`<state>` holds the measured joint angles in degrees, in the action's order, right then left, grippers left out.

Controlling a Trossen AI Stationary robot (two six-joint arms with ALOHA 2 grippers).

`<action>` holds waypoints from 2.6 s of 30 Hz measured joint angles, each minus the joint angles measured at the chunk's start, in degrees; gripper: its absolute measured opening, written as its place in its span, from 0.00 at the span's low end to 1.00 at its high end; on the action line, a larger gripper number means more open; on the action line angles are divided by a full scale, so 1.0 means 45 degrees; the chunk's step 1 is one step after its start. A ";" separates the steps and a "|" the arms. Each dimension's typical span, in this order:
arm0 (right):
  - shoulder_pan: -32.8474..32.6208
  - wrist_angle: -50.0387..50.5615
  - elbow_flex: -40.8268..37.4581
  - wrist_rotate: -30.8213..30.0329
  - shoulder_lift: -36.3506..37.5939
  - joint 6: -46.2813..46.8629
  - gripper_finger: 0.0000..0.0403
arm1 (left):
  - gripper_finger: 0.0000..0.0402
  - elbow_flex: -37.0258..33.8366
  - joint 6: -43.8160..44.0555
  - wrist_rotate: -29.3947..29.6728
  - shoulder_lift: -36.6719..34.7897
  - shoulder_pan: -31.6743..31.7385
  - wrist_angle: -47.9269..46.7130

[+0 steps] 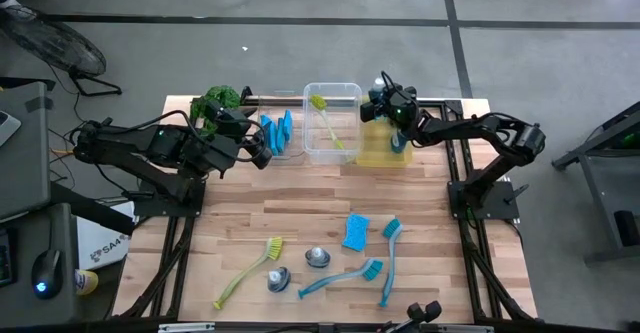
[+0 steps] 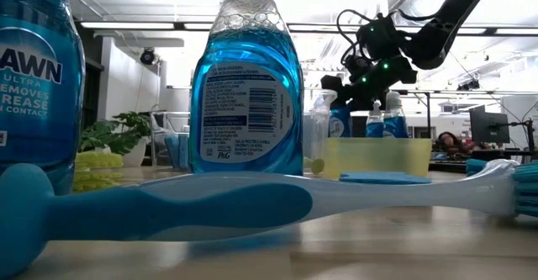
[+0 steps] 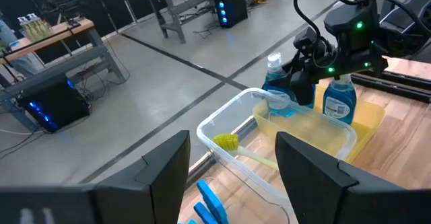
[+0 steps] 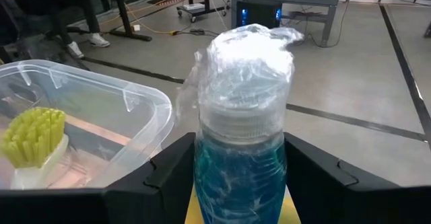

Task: Pick & Place Kitchen Sink Supplies
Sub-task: Put the left dishwashing liquid into the yellow bin, then put the right blue dishwashing brush into the white bin

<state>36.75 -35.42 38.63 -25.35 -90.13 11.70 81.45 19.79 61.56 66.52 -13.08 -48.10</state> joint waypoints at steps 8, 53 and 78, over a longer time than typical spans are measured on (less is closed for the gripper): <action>0.0000 0.0127 0.0000 0.0088 0.0015 0.0015 0.50 | 0.53 0.0005 0.0000 -0.0029 0.0000 0.0000 0.0005; -0.0005 0.2373 0.0000 0.0836 0.1166 -0.0330 0.55 | 0.53 0.0000 -0.0005 -0.0034 0.0000 -0.0003 0.0005; -0.0010 0.4199 0.0000 0.1038 0.5030 -0.1125 0.60 | 0.53 0.0000 0.0000 -0.0053 0.0000 0.0000 0.0112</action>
<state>36.71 -16.53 38.63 -20.68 -67.49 6.64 81.45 19.79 61.32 66.52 -13.08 -47.59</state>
